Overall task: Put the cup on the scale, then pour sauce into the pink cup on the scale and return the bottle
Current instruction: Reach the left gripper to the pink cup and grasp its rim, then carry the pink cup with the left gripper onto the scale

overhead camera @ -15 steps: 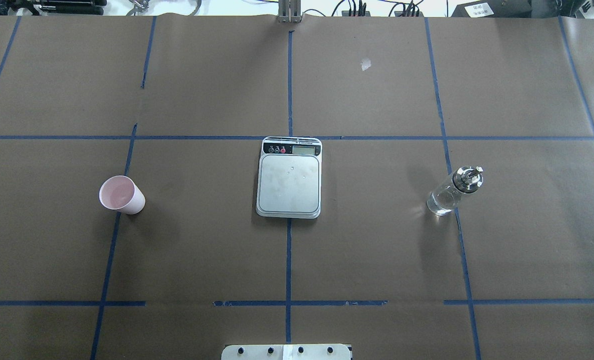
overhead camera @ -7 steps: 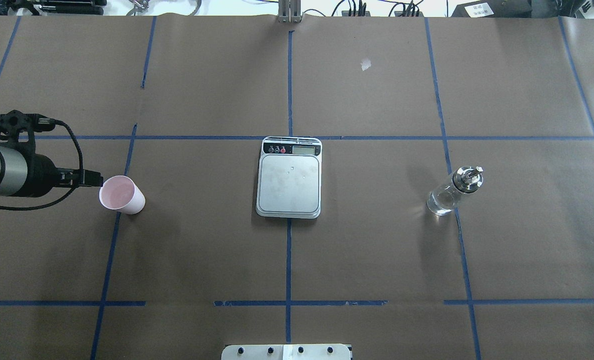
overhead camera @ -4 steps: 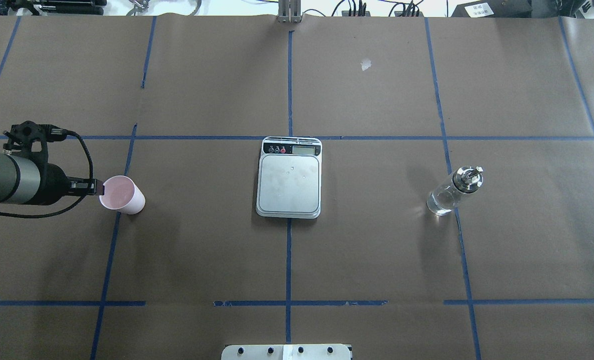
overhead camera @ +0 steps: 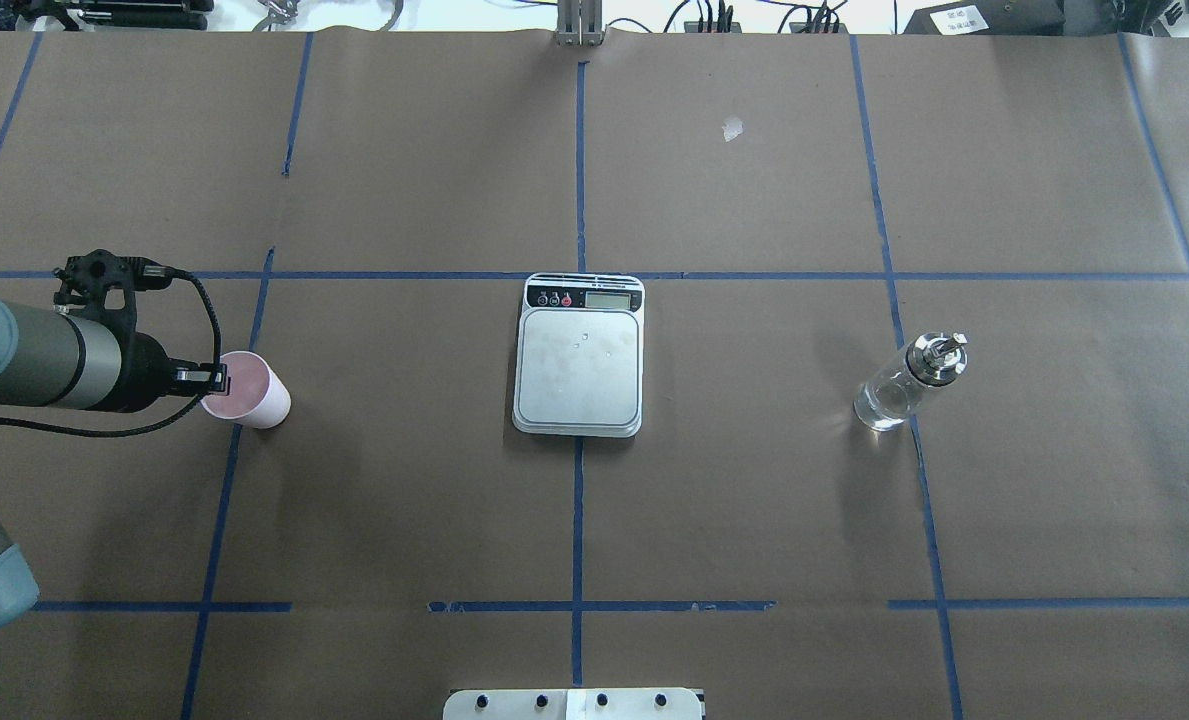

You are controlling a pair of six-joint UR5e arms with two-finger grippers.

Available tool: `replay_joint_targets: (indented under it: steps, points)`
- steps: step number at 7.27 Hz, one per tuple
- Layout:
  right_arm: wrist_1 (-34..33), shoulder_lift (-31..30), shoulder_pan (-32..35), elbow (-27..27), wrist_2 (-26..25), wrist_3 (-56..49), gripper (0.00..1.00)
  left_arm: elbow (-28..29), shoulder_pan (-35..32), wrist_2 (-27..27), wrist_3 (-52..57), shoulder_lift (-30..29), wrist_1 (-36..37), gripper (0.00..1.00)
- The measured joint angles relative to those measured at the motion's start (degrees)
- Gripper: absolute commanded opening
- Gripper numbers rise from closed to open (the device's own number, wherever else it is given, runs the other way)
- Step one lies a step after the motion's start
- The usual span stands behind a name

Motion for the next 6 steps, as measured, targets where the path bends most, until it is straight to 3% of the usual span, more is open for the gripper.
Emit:
replay_joint_targets:
  steps: [4, 6]
  points:
    - [0.02, -0.34, 0.02, 0.2, 0.0, 0.0, 1.0, -0.98, -0.26, -0.25, 0.7, -0.92, 1.76, 0.0]
    - [0.75, -0.54, 0.0, 0.17, 0.0, 0.06, 1.0, -2.29, -0.32, -0.48, 0.79, -10.92, 13.56, 0.0]
